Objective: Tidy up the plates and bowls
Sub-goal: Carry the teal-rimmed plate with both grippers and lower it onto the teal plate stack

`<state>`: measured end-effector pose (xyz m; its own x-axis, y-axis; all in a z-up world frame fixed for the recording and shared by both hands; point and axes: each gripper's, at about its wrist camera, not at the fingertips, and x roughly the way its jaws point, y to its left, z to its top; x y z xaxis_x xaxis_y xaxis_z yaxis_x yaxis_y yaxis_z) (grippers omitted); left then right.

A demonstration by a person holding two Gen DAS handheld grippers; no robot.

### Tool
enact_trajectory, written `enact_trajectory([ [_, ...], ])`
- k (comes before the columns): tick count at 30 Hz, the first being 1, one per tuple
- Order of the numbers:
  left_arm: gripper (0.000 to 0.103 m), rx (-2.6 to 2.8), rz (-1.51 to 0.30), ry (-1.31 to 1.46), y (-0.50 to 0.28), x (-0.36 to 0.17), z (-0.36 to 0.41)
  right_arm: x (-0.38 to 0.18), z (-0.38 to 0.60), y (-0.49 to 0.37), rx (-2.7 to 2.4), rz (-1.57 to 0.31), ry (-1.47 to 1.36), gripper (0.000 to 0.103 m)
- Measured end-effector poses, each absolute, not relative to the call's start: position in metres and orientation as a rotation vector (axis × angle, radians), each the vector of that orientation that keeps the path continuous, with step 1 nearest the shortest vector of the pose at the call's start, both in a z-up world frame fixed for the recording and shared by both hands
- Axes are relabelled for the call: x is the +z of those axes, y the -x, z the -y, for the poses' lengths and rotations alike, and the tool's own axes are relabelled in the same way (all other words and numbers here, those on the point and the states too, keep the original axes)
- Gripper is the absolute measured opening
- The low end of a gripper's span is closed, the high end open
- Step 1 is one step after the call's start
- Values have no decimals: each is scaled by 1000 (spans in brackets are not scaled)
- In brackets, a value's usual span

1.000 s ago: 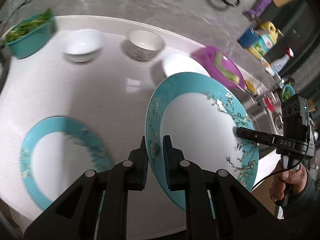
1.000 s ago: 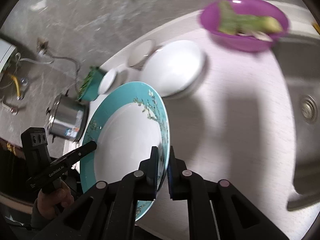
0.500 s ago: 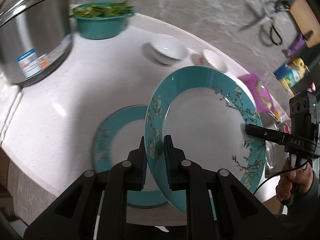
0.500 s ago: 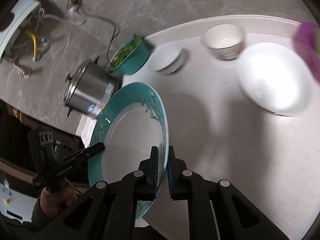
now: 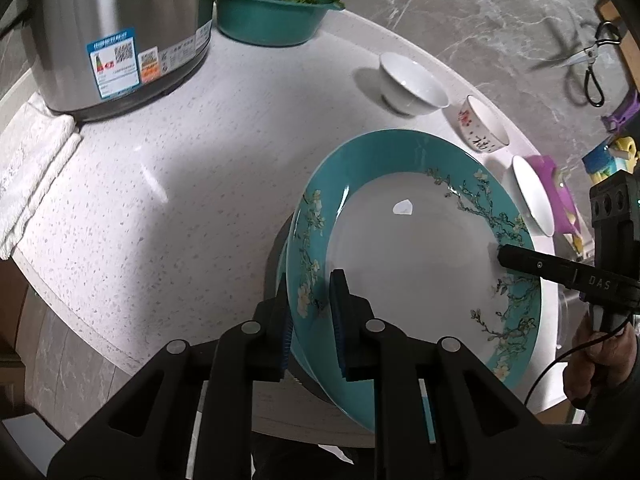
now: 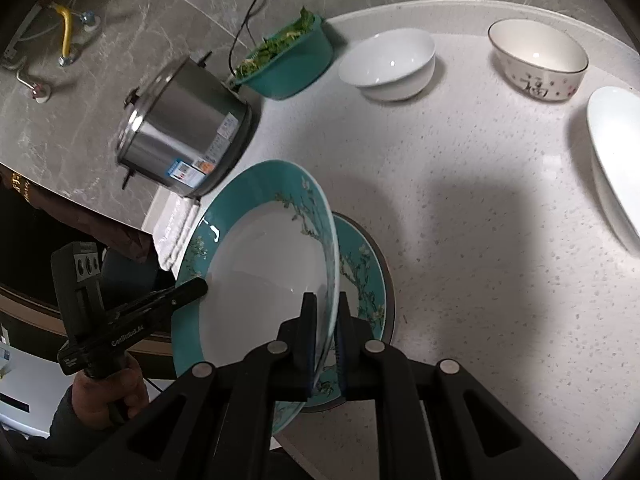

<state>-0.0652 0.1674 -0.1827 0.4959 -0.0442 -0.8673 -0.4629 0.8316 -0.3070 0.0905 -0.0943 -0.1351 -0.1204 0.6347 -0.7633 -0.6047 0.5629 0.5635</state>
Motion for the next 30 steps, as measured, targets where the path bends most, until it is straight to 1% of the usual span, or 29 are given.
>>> enact_trajectory([
  [8, 16, 267, -1059, 539, 56, -208, -165, -155, 89, -87, 1033, -1325, 19, 11],
  [16, 16, 264, -1067, 519, 46, -219, -157, -165, 86, -84, 1005, -1298, 80, 11],
  [22, 16, 275, -1068, 478, 38, -221, -153, -169, 80, -77, 999, -1244, 166, 14],
  [30, 20, 286, -1070, 437, 36, -228, -145, -170, 72, -66, 997, -1162, 290, 18],
])
